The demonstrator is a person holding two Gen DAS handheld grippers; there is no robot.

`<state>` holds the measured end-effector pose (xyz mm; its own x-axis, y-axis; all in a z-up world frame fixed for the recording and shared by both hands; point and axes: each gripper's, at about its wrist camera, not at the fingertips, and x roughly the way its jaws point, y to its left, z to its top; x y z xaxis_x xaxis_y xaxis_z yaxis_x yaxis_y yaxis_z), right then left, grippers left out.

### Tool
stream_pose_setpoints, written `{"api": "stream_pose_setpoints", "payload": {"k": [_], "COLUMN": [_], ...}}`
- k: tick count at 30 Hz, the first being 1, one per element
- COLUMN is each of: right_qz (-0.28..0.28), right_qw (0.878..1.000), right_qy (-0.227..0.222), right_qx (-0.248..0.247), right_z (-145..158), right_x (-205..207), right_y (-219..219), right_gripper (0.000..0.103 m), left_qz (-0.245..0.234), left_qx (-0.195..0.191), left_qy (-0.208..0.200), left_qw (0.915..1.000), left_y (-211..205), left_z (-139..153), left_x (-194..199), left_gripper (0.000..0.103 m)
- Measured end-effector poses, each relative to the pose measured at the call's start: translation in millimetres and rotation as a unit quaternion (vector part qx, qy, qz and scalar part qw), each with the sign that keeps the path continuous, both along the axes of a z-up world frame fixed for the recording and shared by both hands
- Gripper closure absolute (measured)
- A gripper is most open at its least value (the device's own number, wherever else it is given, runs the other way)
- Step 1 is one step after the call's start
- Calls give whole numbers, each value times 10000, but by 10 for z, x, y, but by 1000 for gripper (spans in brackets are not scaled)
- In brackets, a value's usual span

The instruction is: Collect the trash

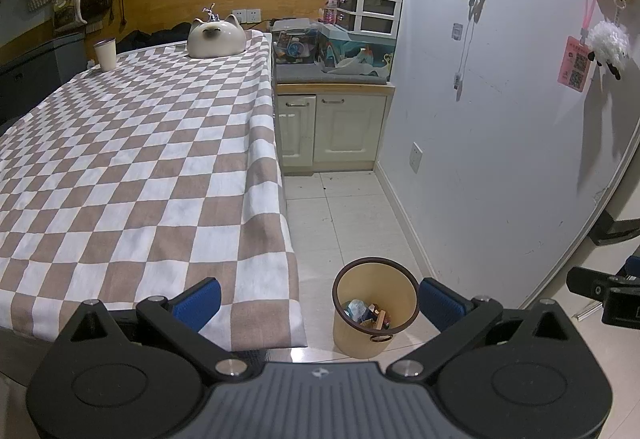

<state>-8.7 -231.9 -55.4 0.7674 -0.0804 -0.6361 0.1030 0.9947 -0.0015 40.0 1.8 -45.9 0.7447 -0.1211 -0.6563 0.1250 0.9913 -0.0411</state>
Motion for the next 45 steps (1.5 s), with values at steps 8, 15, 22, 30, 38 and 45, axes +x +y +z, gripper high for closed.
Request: {"api": "stream_pose_setpoints", "payload": {"k": [8, 15, 22, 30, 38, 45], "right_qz": [6, 18, 22, 20, 15, 9], "right_qw": [10000, 10000, 10000, 10000, 10000, 10000], "right_qy": [-6, -20, -24, -34, -32, -35], "right_qx": [0, 7, 13, 34, 44, 49], "right_z": [-1, 9, 9, 15, 13, 12], "right_x": [1, -3, -3, -6, -7, -8], "right_y": [-6, -2, -10, -9, -14, -19], "right_gripper": [0, 0, 0, 0, 0, 0], "left_qz": [-2, -1, -6, -7, -8, -26], "left_qx": [0, 3, 7, -1, 4, 10], "left_qy": [1, 1, -2, -2, -7, -23], "left_qw": [10000, 10000, 10000, 10000, 10000, 10000], "left_y": [-5, -3, -5, -9, -14, -22], "left_z": [-1, 4, 4, 9, 7, 23], "left_x": [-1, -5, -8, -8, -7, -19], "left_gripper": [0, 0, 0, 0, 0, 0]}}
